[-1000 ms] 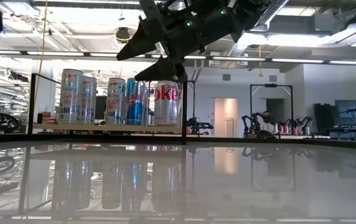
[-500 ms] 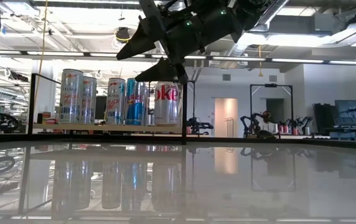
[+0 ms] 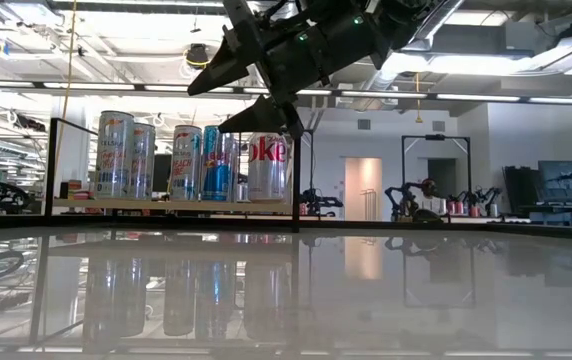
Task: Place canned beverage on shelf
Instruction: Put the pink soda can on the shelf aligned with the other pink soda can
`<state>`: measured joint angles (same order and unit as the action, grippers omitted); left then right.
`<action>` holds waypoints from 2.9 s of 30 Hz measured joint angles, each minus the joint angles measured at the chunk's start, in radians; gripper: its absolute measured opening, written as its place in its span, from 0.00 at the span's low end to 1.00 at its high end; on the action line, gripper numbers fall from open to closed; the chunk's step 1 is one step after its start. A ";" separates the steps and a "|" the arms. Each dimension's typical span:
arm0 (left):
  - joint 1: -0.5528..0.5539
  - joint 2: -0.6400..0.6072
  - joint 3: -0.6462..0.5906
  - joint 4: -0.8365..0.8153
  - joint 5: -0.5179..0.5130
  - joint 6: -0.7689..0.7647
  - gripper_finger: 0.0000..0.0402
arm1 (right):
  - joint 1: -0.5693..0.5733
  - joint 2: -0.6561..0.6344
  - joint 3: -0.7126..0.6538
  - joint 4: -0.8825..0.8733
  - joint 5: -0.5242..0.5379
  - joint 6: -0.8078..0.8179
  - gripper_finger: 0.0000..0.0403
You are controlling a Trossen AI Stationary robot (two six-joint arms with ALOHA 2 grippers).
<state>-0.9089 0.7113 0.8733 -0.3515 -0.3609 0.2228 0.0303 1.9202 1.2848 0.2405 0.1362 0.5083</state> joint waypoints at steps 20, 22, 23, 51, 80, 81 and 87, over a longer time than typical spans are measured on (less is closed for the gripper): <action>-0.075 -0.203 -0.221 -0.013 0.130 -0.237 0.85 | 0.011 0.000 0.000 -0.001 -0.002 -0.046 0.88; -0.090 -0.203 -0.224 -0.020 0.131 -0.236 0.85 | 0.013 0.000 0.000 -0.001 -0.002 -0.048 0.88; -0.097 -0.203 -0.224 -0.022 0.131 -0.236 0.85 | 0.014 0.000 0.000 -0.001 -0.002 -0.053 0.88; -0.126 -0.204 -0.274 -0.058 0.153 -0.270 0.85 | 0.007 0.000 0.000 0.000 -0.003 -0.150 0.88; -0.126 -0.201 -0.440 0.108 0.336 -0.269 0.85 | 0.009 0.000 0.000 0.008 -0.003 -0.123 0.88; -0.125 -0.201 -0.440 0.110 0.327 -0.270 0.85 | 0.009 0.000 0.000 0.008 -0.003 -0.123 0.88; -0.126 -0.201 -0.440 0.101 0.327 -0.270 0.85 | 0.009 0.000 0.000 0.035 -0.003 -0.124 0.88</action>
<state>-1.0344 0.5102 0.4332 -0.2503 -0.0339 -0.0474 0.0391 1.9205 1.2846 0.2757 0.1329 0.3847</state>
